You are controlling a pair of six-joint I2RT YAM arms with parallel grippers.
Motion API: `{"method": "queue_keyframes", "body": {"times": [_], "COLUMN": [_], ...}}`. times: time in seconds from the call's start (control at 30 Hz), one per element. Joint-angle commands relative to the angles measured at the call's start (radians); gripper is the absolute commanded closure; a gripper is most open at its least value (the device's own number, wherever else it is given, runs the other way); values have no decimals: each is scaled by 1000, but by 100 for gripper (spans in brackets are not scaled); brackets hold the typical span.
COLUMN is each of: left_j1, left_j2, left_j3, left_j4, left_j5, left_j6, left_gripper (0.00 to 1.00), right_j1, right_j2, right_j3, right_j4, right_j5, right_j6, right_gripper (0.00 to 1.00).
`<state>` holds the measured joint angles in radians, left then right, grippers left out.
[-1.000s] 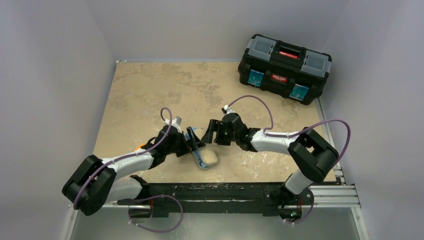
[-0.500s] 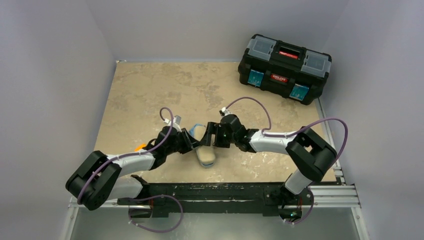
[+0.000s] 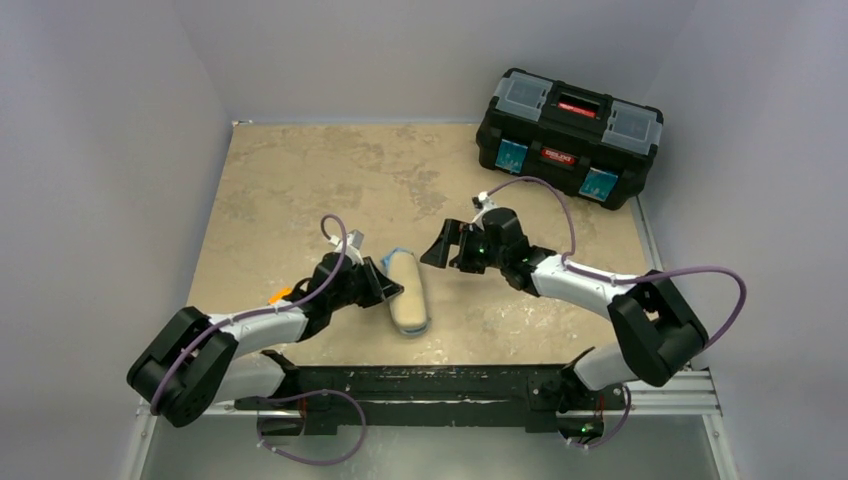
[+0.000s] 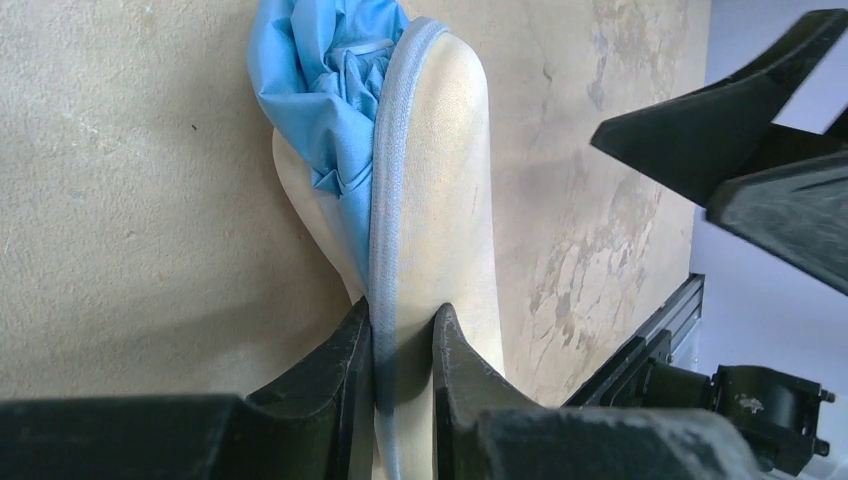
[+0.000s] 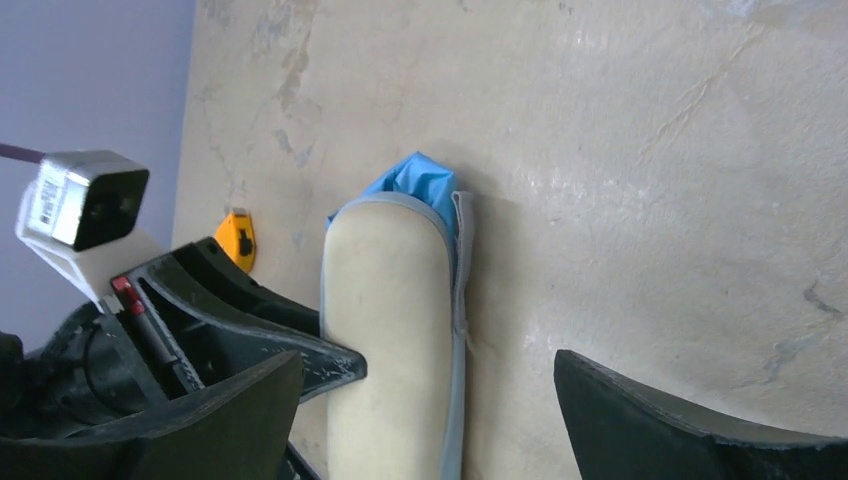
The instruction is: Put away the umbrella
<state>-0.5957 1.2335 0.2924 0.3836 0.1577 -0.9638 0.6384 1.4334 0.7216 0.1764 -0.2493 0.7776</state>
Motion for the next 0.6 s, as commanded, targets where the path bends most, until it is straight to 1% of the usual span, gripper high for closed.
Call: {"method": "queue_keyframes", "body": {"times": [0.0, 0.2, 0.4, 0.57], "left_j1": [4, 4, 4, 4], "left_j2": [-45, -158, -326, -380], "left_j3": [-28, -18, 20, 75], "left_j4": [-3, 6, -74, -132], "left_j5": [41, 131, 158, 184], "left_j6": [112, 132, 130, 142], "left_gripper": [100, 100, 100, 100], "right_j1": [-12, -12, -12, -11], "right_j2": [47, 108, 127, 164], "right_j3": [-49, -87, -103, -111], "right_j4": [111, 316, 491, 653], "right_j5": [-163, -311, -378, -435], "right_j6": [-38, 33, 135, 230], "right_gripper": [1, 1, 1, 1]}}
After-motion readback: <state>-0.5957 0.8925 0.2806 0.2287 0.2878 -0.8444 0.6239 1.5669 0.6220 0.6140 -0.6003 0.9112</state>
